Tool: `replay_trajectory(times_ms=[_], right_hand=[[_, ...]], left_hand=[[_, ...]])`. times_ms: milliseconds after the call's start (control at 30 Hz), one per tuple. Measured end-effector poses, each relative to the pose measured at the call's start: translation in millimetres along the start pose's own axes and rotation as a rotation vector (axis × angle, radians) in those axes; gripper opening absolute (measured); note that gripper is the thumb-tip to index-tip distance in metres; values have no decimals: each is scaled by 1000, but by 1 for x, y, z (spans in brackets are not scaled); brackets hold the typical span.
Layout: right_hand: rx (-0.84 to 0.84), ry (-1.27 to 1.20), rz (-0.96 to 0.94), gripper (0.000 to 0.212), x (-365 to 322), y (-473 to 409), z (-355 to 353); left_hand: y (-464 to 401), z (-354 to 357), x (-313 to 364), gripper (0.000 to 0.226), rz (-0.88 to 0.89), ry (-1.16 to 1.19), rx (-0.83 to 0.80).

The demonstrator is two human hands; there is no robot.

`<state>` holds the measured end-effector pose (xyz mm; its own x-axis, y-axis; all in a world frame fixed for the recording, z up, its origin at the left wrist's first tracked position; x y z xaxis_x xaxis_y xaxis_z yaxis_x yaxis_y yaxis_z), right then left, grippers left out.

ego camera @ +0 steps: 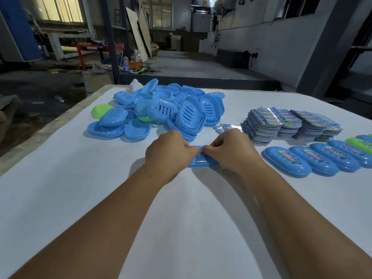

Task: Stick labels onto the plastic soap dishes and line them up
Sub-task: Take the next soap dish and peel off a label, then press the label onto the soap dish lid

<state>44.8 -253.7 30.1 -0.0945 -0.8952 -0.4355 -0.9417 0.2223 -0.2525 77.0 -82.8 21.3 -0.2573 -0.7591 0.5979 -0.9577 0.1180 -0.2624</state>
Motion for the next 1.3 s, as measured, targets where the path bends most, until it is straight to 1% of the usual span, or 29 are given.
replay_trajectory(times_ms=[167, 300, 467, 633, 800, 867, 933, 967, 1033, 1133, 1200, 1300], right_hand=[[71, 93, -38, 40, -7, 2, -1], [88, 180, -41, 40, -10, 4, -5], [101, 261, -39, 38, -11, 6, -7], [54, 172, 38, 40, -2, 6, -2], [-59, -16, 110, 44, 8, 2, 6], [-42, -69, 65, 37, 6, 1, 7], [-4, -124, -49, 32, -2, 3, 5], [-11, -147, -117, 33, -7, 5, 5], [-83, -158, -234, 39, -17, 12, 9], [-168, -70, -301, 44, -23, 22, 15], [-150, 52, -296, 44, -19, 25, 11], [-92, 208, -200, 50, -2, 31, -2]], left_hand=[[0, 0, 2, 40, 19, -103, 64], [0, 1, 5, 41, 44, -155, 81], [1, 1, 7, 38, 52, -184, 85], [2, 1, 3, 36, 24, -173, 77], [-1, 6, -7, 36, -62, -14, -10], [-1, 7, -9, 36, -75, 28, -17], [-2, 5, -11, 35, -81, 79, -1], [-3, 4, -11, 33, -86, 114, 15], [-3, 0, -12, 28, -90, 169, 53], [-2, -7, -12, 21, -56, 180, 117], [-1, -10, -12, 18, -35, 173, 150], [-2, -11, -10, 16, -18, 174, 161]])
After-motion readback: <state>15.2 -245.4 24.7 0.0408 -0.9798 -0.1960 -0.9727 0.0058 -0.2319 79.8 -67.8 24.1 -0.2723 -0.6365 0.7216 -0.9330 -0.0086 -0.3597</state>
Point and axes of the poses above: each hand's wrist, its own y-axis away from the middle knuckle, its own z-axis out of the palm, x = y × z, the point moved 7 cm from there along -y, towards the middle knuckle, and after that the axes turned 6 degrees about y, right-handed, at the moved point
